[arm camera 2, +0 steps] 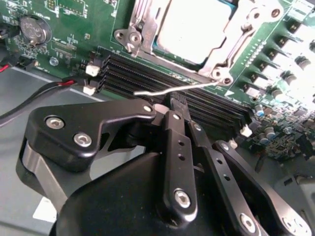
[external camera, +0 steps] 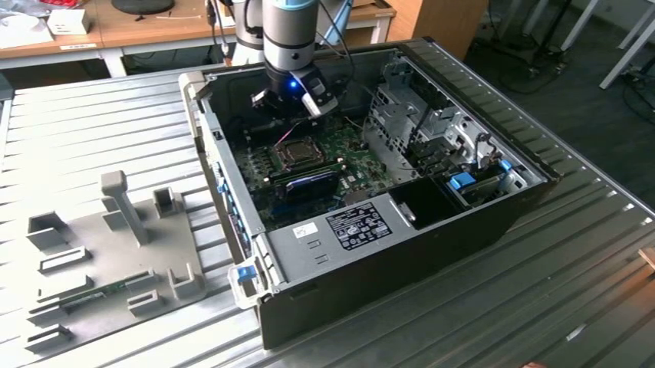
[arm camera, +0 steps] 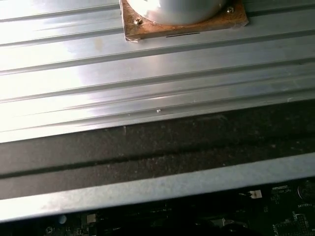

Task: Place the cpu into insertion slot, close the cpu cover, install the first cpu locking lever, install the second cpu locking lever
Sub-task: 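Install the first cpu locking lever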

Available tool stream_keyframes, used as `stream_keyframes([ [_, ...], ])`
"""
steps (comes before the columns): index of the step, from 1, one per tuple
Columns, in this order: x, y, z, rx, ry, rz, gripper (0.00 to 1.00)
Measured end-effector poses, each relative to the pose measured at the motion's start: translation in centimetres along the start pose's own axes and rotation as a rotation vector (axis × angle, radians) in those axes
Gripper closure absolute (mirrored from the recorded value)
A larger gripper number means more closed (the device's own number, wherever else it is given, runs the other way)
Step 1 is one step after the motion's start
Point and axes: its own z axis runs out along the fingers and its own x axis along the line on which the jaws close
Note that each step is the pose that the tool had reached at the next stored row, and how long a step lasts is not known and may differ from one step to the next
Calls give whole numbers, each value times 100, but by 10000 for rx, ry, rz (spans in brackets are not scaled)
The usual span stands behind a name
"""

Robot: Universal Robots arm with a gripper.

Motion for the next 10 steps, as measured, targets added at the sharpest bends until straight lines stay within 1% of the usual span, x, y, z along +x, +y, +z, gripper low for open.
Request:
stream_keyframes([
  [5, -3, 16, -70, 1, 0, 1, 90],
  [10, -4, 22, -99, 0, 0, 0, 90],
])
